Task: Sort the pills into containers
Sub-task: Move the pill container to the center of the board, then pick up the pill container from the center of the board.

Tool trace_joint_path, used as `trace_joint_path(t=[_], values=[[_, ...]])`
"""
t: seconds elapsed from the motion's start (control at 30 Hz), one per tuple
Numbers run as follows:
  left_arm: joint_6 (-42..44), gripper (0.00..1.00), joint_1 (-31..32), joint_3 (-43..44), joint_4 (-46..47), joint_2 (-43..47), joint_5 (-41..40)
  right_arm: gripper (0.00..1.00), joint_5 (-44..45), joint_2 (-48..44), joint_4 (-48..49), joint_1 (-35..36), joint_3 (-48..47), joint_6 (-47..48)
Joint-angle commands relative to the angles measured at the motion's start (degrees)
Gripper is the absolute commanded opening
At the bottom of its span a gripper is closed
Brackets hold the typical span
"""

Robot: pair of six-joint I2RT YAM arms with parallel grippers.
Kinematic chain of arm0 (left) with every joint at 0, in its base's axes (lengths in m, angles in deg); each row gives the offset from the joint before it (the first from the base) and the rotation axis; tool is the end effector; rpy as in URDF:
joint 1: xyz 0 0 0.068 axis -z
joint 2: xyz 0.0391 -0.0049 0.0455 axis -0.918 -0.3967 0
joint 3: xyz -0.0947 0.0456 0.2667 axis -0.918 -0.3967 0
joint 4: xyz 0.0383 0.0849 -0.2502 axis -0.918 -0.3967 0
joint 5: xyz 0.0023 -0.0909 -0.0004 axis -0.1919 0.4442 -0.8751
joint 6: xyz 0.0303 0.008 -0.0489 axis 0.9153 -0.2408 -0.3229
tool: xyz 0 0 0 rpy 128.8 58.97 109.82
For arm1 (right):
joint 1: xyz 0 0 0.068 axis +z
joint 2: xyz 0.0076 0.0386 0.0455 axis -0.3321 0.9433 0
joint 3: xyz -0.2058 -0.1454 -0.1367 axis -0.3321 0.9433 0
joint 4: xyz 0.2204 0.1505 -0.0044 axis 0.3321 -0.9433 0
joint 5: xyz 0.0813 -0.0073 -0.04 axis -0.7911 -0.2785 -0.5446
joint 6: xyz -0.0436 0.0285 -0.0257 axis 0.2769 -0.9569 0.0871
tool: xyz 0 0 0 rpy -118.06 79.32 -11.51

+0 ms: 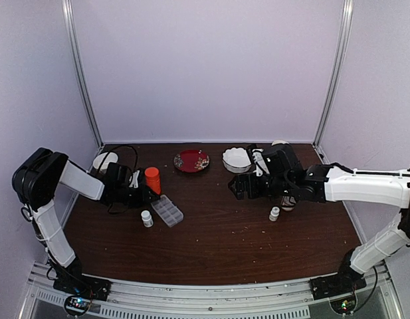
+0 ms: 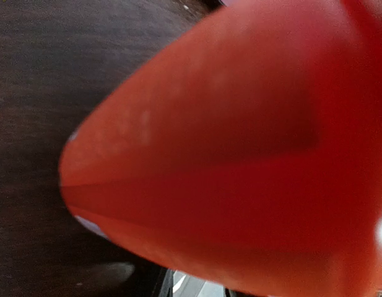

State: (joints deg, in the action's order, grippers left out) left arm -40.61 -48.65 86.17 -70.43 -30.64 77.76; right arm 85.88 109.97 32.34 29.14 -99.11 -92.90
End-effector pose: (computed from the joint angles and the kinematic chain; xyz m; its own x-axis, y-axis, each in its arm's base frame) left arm 0.3149 -0.1238 0.1137 -0.8930 -0.2712 -0.3592 0.0752 0.6970 -0.7132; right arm 0.2134 0.2394 0.2679 -0.6716 -0.0844 -0.7361 -0.4820 0.8043 0.3476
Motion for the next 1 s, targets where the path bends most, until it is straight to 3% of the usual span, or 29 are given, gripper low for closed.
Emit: trace_joint_path(t=[0.0,0.27,0.5,0.67,0.97], values=[[-2.1,0.29,5.8,0.4,3.6,-2.1,0.9,1.00,-1.7,1.6,1.9,0.7,-1.4,-1.3],[-8.5,0.28,16.1,0.5,11.3,-4.5,-1.3,1.00,-0.1,6.5,-1.3,4.0,-4.8,-0.8],[-9.7,0.28,17.9,-0.1,13.4,-3.8,-4.7,1.00,0.4,11.0,-3.2,7.2,-7.5,-2.1],[-5.3,0.32,17.9,0.0,6.1,2.1,-9.0,1.00,-0.2,13.9,-3.5,9.3,-9.2,-4.3],[8.8,0.50,17.8,4.5,-13.8,17.1,-22.7,1.00,-0.4,23.7,-9.4,13.1,-17.5,-8.4]])
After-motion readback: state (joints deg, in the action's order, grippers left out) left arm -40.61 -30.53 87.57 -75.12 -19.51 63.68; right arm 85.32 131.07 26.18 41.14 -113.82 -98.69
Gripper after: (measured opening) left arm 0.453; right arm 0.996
